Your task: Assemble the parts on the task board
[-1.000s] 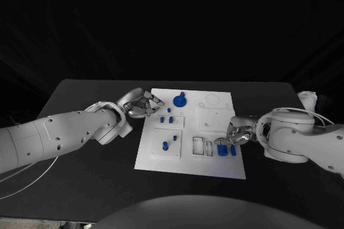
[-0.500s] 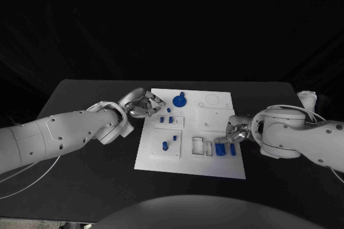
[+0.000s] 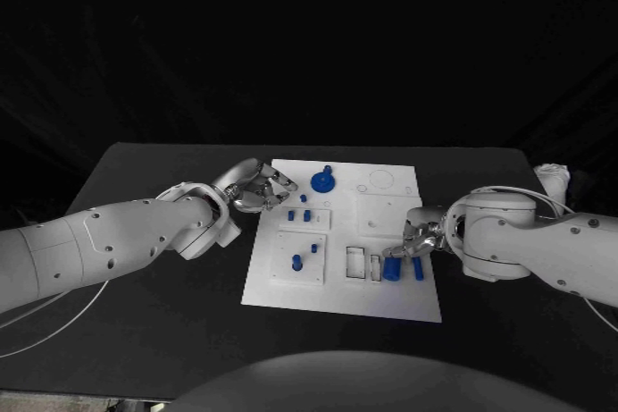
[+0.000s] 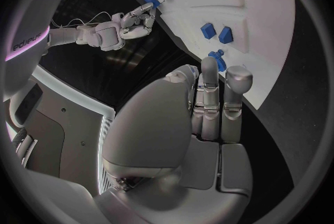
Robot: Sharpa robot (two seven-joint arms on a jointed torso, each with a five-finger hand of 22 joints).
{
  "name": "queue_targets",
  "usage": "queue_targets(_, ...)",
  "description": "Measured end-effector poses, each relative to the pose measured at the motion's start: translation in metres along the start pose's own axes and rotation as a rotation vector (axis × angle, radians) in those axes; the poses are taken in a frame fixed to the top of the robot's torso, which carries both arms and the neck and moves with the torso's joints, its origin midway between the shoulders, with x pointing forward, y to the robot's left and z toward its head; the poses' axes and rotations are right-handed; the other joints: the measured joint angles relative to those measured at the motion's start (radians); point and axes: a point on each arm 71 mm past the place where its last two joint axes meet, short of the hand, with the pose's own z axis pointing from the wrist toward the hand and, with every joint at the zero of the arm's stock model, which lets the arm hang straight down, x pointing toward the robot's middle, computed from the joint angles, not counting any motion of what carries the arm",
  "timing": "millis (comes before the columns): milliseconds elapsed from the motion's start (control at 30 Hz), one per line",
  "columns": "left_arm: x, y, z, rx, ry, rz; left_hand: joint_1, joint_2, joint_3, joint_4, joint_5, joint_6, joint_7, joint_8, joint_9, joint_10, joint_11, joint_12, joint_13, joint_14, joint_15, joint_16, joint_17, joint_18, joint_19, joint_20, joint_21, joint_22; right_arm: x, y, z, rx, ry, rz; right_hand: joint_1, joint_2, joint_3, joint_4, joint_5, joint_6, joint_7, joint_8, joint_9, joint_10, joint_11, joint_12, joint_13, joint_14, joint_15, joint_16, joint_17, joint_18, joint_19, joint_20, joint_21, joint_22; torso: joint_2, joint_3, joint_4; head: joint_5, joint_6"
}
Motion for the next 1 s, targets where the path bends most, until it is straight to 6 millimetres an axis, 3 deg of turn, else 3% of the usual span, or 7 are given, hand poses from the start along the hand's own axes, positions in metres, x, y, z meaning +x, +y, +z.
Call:
queue_targets(433,0.0009,0.0000,0.0002,-0.005,0.005,-0.002,0.000,0.000,0.000,0.000,0.000,0.000,0.000,0.000,0.000,0.000,0.000,0.000,0.000,0.000,0.000,0.000,0.000,0.000,0.000,0.000,0.000,0.000,0.0017,0.0066,0.0078,0.000,0.038,0.002,0.009,-0.002,0.001,-0.008,0.000,-0.017,0.002,-0.018,0.009,0.000,0.000,0.000,0.000,0.000,0.000,0.000,0.000,0.000,0.000,0.000,-0.024,0.000,0.000,-0.0003,0.0002,0.001,0.000)
queue_targets(600,0.0017,-0.0002,0.0006,-0.006,0.008,-0.002,0.000,0.000,0.000,0.000,0.000,0.000,0.000,0.000,0.001,0.000,0.000,0.000,0.000,0.000,0.000,0.000,0.000,0.000,0.000,0.000,0.000,0.000,0.0018,0.0077,0.0085,0.000,0.046,0.006,0.046,-0.008,0.005,-0.038,-0.004,-0.038,0.009,-0.035,0.019,0.000,0.000,0.000,0.000,0.002,0.002,0.000,0.000,0.000,0.002,0.002,-0.044,0.000,0.000,-0.0004,-0.0004,0.000,0.000)
queue_targets(733,0.0024,-0.0004,0.0010,-0.006,0.010,-0.002,0.000,0.000,0.000,0.000,0.000,0.000,0.000,0.000,0.001,0.000,0.000,0.000,0.000,0.000,0.000,0.000,0.000,0.000,0.000,0.000,0.000,0.000,0.0023,0.0093,0.0090,-0.003,0.051,0.011,0.077,-0.014,0.021,-0.077,0.080,-0.042,0.010,-0.037,0.039,0.000,0.000,0.000,0.000,0.004,0.004,0.000,0.000,0.016,0.004,0.004,-0.067,0.000,0.000,-0.0003,-0.0005,0.000,0.000)
queue_targets(800,0.0027,-0.0003,0.0010,-0.007,0.011,-0.002,0.000,0.000,0.000,0.000,0.000,0.000,0.000,0.000,0.001,0.000,0.000,0.000,0.000,0.000,0.000,0.000,0.000,0.000,0.000,0.000,0.000,0.000,0.0026,0.0099,0.0094,-0.005,0.053,0.013,0.086,-0.020,0.030,-0.092,0.158,-0.044,0.012,-0.035,0.060,0.000,0.000,0.000,0.000,0.004,0.004,0.000,0.001,0.016,0.004,0.004,-0.079,0.000,0.000,-0.0002,-0.0004,0.001,0.000)
queue_targets(867,0.0028,-0.0002,0.0010,-0.008,0.012,-0.003,0.000,0.000,0.000,0.000,0.000,0.000,0.000,0.000,0.001,0.000,0.000,0.000,0.000,0.000,0.000,0.000,0.000,0.000,0.000,0.000,0.000,0.000,0.0031,0.0096,0.0099,-0.005,0.055,0.016,0.093,-0.024,0.030,-0.095,0.242,-0.043,0.011,-0.012,0.089,0.001,-0.003,0.000,0.000,0.004,0.004,0.000,0.001,0.016,0.004,0.004,-0.090,0.000,0.000,0.0000,-0.0004,0.002,0.000)
queue_targets(933,0.0029,-0.0001,0.0010,-0.009,0.013,-0.003,0.000,0.000,0.000,0.000,0.000,0.000,0.000,0.000,0.001,0.000,0.000,0.000,0.000,0.000,0.000,0.000,0.000,0.000,0.000,0.000,0.000,0.000,0.0041,0.0090,0.0105,-0.004,0.058,0.020,0.096,-0.028,0.030,-0.095,0.319,-0.042,0.010,0.026,0.140,0.000,-0.012,0.000,0.000,0.000,0.000,0.000,0.001,0.016,0.000,-0.001,-0.098,0.000,0.000,0.0001,-0.0004,0.002,0.000)
queue_targets(1000,0.0030,0.0000,0.0009,-0.010,0.013,-0.003,0.000,0.000,0.000,0.000,0.000,0.000,0.000,0.000,0.001,0.000,0.000,0.000,0.000,0.000,0.000,0.000,0.000,0.000,0.000,0.000,0.000,0.000,0.0057,0.0079,0.0109,-0.002,0.064,0.025,0.096,-0.028,0.030,-0.095,0.351,-0.044,0.011,0.078,0.219,0.000,-0.020,0.000,0.000,0.003,-0.007,0.000,0.001,0.016,0.002,-0.009,-0.108,0.000,0.000,0.0000,-0.0004,0.003,0.000)
